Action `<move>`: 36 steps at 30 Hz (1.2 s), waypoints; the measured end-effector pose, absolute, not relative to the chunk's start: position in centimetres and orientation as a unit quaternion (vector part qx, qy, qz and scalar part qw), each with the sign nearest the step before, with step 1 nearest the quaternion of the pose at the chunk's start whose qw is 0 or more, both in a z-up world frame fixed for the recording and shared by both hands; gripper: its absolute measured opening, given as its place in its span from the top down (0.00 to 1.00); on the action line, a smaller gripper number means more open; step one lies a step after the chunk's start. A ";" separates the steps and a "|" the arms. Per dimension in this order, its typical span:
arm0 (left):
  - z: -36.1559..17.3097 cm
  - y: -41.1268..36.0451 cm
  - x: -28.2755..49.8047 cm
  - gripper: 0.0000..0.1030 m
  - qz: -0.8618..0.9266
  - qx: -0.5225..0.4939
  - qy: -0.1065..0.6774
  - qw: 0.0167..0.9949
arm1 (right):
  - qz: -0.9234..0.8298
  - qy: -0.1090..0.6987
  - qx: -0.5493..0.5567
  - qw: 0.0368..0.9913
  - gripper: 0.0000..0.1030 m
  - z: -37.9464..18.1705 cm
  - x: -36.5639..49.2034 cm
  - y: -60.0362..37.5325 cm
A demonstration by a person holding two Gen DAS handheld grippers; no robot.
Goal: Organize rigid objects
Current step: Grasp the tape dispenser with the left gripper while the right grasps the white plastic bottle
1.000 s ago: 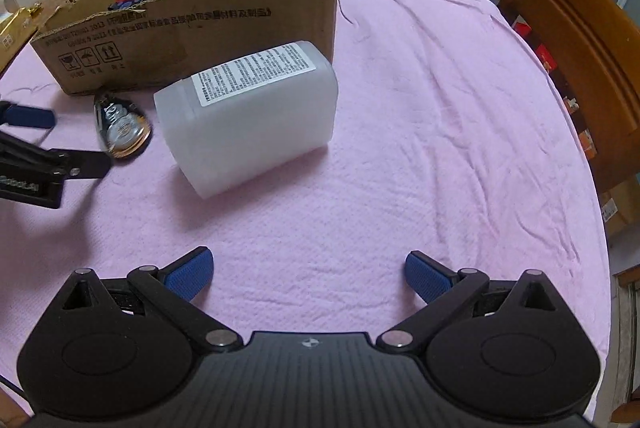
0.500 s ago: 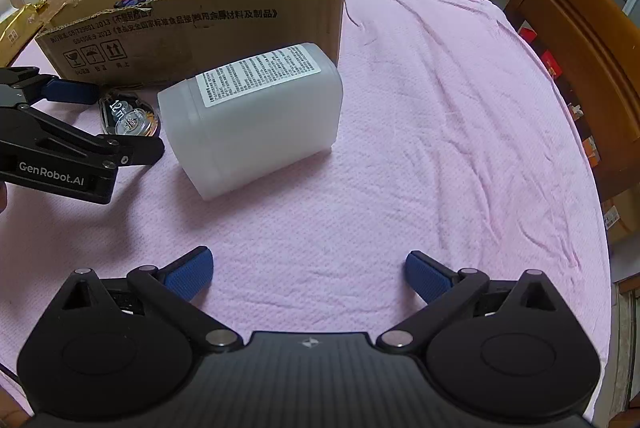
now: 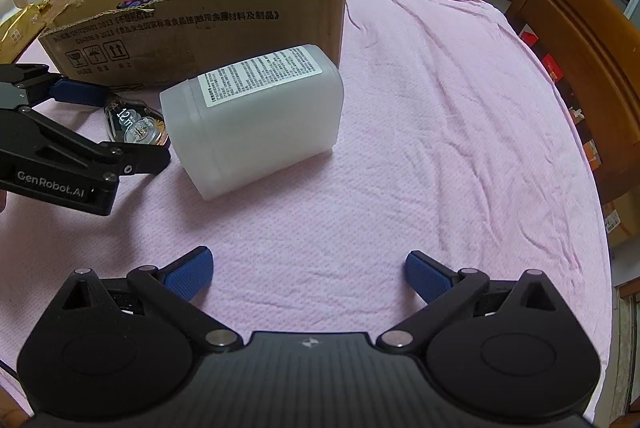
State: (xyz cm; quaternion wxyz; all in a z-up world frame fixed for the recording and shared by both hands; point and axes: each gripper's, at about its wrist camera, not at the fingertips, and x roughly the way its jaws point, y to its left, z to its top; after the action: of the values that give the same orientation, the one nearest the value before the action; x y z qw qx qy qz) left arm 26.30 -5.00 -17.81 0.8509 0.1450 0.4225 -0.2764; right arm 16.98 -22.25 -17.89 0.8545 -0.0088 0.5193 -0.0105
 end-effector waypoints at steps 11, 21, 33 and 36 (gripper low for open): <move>-17.5 -1.8 24.9 0.13 -0.222 0.125 0.452 0.855 | 0.001 0.519 -0.017 0.854 0.00 -17.8 16.9 -22.2; -17.5 -0.4 24.5 0.13 -0.200 0.113 0.457 0.859 | 0.079 0.500 -0.079 0.858 0.00 -16.1 20.0 -21.1; -17.5 -0.4 24.6 0.13 -0.199 0.114 0.460 0.858 | 0.130 0.473 -0.137 0.861 0.00 -14.8 23.3 -19.9; -17.5 -0.4 24.7 0.13 -0.198 0.114 0.463 0.856 | 0.133 0.474 -0.141 0.859 0.07 -14.6 23.5 -19.6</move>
State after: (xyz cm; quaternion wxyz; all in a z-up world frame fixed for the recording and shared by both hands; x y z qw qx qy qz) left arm 24.68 -0.44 -17.51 0.8564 0.1140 0.4628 -0.1984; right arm 23.51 -19.57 -14.63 0.8588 -0.1410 0.4741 0.1333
